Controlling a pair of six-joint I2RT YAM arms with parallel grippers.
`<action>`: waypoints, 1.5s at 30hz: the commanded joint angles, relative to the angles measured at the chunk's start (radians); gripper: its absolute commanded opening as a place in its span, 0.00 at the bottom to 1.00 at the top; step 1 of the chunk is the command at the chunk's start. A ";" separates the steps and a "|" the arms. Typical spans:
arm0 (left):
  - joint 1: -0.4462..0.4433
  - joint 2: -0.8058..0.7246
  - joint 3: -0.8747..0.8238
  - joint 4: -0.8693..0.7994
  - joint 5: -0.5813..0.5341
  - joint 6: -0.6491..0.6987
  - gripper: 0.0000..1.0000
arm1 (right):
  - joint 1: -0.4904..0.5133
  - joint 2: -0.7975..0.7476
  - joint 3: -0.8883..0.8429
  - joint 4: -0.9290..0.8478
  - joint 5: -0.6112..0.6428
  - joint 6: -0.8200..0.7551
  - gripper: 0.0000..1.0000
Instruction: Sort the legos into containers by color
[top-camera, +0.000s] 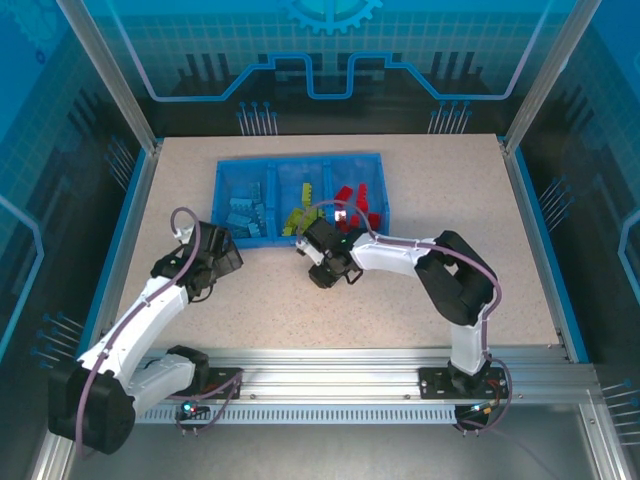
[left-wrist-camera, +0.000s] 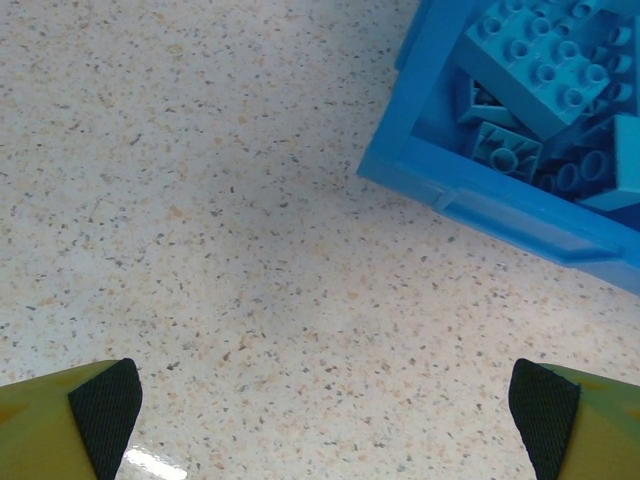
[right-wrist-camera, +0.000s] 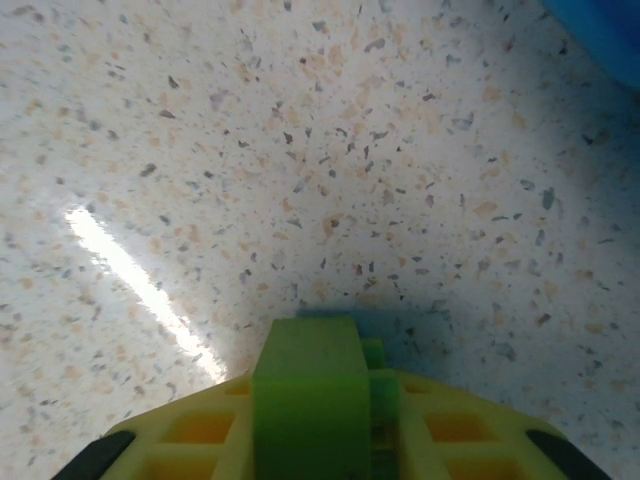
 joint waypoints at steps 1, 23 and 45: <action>0.016 0.002 -0.033 0.010 -0.083 -0.025 0.99 | 0.006 -0.095 0.085 -0.021 -0.039 0.031 0.27; 0.049 0.105 -0.036 0.201 -0.201 0.119 0.99 | -0.142 0.169 0.594 -0.120 0.007 0.174 1.00; 0.195 0.300 -0.259 1.113 0.110 0.568 0.99 | -0.701 -0.630 -0.856 1.039 0.149 -0.094 1.00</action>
